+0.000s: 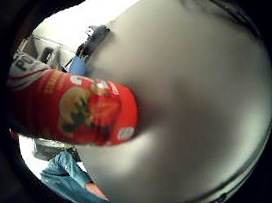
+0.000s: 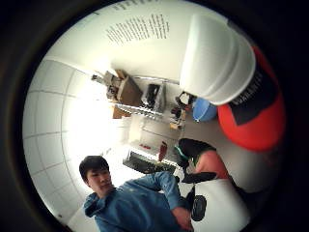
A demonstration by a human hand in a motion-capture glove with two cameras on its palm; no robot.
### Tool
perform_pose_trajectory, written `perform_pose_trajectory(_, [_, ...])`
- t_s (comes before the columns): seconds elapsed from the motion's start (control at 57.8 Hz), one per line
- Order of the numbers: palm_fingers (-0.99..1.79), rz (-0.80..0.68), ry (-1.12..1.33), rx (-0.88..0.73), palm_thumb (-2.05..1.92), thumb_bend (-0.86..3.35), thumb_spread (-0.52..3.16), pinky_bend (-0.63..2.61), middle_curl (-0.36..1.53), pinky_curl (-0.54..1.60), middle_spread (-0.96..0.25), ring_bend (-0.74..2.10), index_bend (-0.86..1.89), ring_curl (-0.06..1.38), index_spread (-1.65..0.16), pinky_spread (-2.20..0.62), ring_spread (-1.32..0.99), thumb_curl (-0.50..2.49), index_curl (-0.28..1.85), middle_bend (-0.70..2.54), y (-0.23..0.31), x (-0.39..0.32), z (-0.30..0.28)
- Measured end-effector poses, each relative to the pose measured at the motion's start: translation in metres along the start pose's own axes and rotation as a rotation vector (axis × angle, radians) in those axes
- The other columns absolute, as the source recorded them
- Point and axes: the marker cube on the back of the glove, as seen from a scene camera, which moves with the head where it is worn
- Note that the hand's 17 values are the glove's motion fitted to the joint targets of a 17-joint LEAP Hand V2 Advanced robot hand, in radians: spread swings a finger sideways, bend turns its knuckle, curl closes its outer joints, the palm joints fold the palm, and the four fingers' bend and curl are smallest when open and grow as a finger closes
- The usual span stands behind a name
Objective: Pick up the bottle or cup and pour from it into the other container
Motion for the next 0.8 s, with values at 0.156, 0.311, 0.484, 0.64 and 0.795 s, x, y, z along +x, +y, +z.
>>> perform_pose_trajectory(0.156, [0.11, -0.019, -0.097, 0.088, 0.75, 0.0, 0.82, 0.61, 0.35, 0.35, 0.19, 0.66, 0.08, 0.33, -0.3, 0.25, 0.18, 0.39, 0.1, 0.25, -0.006, 0.002, 0.012])
perform_pose_trajectory(0.311, [0.74, -0.048, -0.11, 0.197, 0.99, 0.06, 0.76, 0.5, 0.4, 0.3, 0.11, 0.7, 0.2, 0.32, -0.2, 0.18, 0.05, 0.45, 0.16, 0.45, -0.01, 0.001, 0.021])
perform_pose_trajectory(0.484, [0.97, -0.053, -0.085, 0.218, 1.1, 0.02, 0.53, 0.46, 0.43, 0.33, 0.01, 0.66, 0.15, 0.37, -0.14, 0.01, -0.08, 0.54, 0.25, 0.41, -0.015, -0.003, 0.031])
perform_pose_trajectory(0.64, [1.02, -0.044, -0.065, 0.187, 1.14, -0.02, 0.35, 0.43, 0.45, 0.35, -0.03, 0.62, 0.13, 0.39, -0.12, -0.06, -0.13, 0.59, 0.28, 0.38, -0.018, -0.01, 0.043])
perform_pose_trajectory(0.795, [1.05, -0.063, -0.02, 0.134, 1.14, -0.03, 0.26, 0.4, 0.47, 0.35, -0.04, 0.59, 0.11, 0.41, -0.12, -0.08, -0.14, 0.63, 0.28, 0.36, -0.023, -0.025, 0.052])
